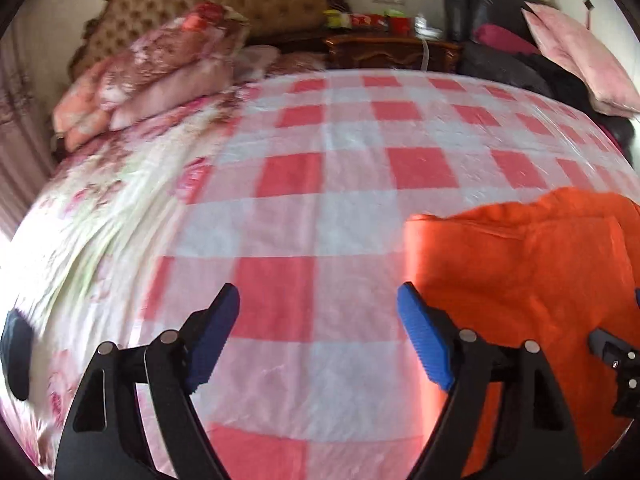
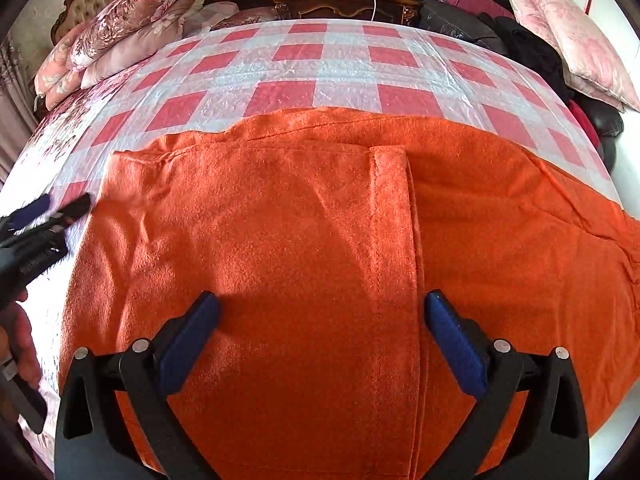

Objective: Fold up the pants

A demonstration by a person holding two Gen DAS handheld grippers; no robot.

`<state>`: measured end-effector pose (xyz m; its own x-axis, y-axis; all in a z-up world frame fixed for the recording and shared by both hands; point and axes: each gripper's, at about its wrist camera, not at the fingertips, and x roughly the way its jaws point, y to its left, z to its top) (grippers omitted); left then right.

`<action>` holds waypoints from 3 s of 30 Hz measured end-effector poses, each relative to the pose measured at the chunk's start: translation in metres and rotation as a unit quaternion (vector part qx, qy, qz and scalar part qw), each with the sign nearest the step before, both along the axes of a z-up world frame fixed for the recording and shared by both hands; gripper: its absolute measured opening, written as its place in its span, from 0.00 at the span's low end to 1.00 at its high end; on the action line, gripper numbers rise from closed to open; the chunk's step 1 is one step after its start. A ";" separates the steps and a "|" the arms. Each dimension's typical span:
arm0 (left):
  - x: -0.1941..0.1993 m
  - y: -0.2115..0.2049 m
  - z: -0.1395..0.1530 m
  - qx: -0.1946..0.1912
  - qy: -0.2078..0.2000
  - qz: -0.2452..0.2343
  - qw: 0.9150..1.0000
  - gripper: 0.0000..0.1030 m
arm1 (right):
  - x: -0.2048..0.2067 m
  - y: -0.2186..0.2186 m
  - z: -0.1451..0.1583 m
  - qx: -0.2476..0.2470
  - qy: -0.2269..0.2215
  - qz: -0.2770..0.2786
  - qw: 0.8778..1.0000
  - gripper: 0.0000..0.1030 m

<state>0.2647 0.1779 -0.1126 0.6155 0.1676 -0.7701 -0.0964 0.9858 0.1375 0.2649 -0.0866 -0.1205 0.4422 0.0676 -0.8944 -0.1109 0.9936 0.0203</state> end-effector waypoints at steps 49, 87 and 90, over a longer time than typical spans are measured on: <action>-0.109 0.023 -0.036 -0.491 0.093 -0.015 0.866 0.32 | -0.046 0.014 0.001 -0.026 -0.029 0.088 0.995 0.96; -0.132 -0.082 0.033 -0.088 -0.066 -0.133 0.985 0.09 | 0.020 0.167 0.029 -0.015 0.107 0.252 0.962 0.21; -0.131 -0.060 0.030 -0.155 -0.061 -0.101 0.981 0.18 | 0.026 0.152 0.030 0.023 0.109 0.234 0.966 0.10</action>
